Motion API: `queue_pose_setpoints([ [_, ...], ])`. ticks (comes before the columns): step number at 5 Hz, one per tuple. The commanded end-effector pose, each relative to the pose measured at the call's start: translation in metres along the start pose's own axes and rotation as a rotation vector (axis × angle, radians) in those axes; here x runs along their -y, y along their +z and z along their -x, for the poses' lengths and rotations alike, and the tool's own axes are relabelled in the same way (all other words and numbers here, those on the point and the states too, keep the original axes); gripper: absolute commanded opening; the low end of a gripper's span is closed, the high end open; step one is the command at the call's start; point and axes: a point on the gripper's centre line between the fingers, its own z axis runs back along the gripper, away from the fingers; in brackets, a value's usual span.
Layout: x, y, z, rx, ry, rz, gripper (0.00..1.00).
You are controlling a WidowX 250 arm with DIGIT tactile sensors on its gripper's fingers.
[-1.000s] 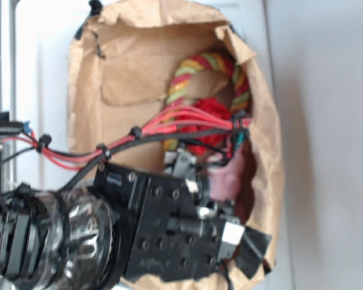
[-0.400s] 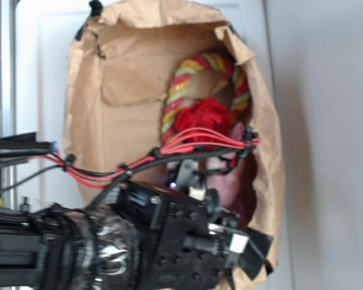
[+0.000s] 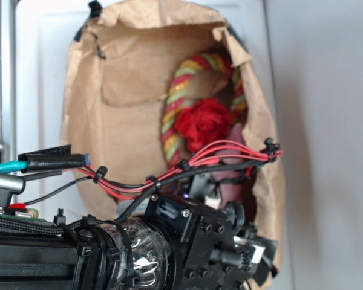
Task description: Grab the rock.
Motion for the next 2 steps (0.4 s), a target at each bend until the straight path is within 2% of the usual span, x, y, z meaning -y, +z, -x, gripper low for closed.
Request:
queue_pose_setpoints([
  [1, 0.004, 0.010, -0.009, 0.051, 0.009, -0.006, 0.00],
  [2, -0.008, 0.019, -0.008, 0.047, 0.042, 0.001, 0.00],
])
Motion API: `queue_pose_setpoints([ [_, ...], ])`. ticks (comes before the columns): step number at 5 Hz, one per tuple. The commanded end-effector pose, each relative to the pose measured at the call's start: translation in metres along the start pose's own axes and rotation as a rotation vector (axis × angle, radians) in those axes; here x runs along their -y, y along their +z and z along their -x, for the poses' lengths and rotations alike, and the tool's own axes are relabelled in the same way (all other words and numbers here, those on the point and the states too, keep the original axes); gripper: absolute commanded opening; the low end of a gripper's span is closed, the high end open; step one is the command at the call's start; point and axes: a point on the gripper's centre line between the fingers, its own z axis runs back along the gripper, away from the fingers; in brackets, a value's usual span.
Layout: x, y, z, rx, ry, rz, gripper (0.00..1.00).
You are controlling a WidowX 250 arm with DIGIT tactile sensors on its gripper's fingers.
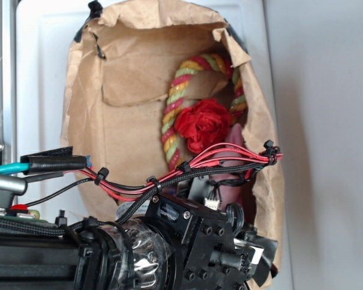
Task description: Grab the rock.
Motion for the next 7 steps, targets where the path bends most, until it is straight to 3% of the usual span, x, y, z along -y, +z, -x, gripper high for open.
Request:
queue_pose_setpoints([
  [1, -0.035, 0.033, -0.002, 0.043, 0.097, 0.036, 0.00],
  [2, -0.061, 0.057, 0.006, 0.093, 0.178, 0.066, 0.00],
  [3, -0.093, 0.091, 0.017, 0.124, 0.256, 0.191, 0.00],
  [4, -0.104, 0.108, 0.024, 0.143, 0.261, 0.252, 0.00],
  [6, -0.100, 0.147, 0.029, 0.179, 0.229, 0.306, 0.00],
  [7, -0.083, 0.161, 0.030, 0.222, 0.219, 0.251, 0.00],
])
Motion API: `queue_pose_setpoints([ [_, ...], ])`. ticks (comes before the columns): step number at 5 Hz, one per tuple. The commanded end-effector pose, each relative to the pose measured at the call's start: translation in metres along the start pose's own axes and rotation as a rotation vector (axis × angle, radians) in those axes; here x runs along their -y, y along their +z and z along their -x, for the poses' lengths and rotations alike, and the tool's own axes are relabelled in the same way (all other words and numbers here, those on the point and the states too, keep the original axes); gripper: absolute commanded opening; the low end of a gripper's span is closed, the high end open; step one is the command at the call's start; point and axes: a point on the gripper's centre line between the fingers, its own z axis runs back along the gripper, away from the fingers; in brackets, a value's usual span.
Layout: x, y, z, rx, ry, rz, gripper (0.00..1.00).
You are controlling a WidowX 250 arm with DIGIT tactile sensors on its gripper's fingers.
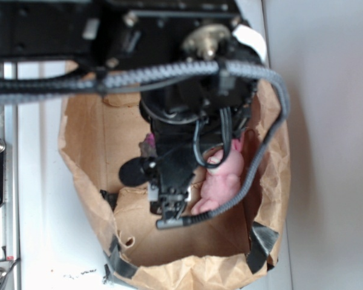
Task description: Grab the rock.
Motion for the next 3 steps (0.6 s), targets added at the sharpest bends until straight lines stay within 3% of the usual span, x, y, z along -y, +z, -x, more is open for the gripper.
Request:
queue_pose_setpoints([
  [1, 0.0210, 0.0311, -0.0027, 0.150, -0.013, -0.111, 0.00],
  [3, 0.0159, 0.0286, -0.0099, 0.174, 0.027, -0.169, 0.00],
])
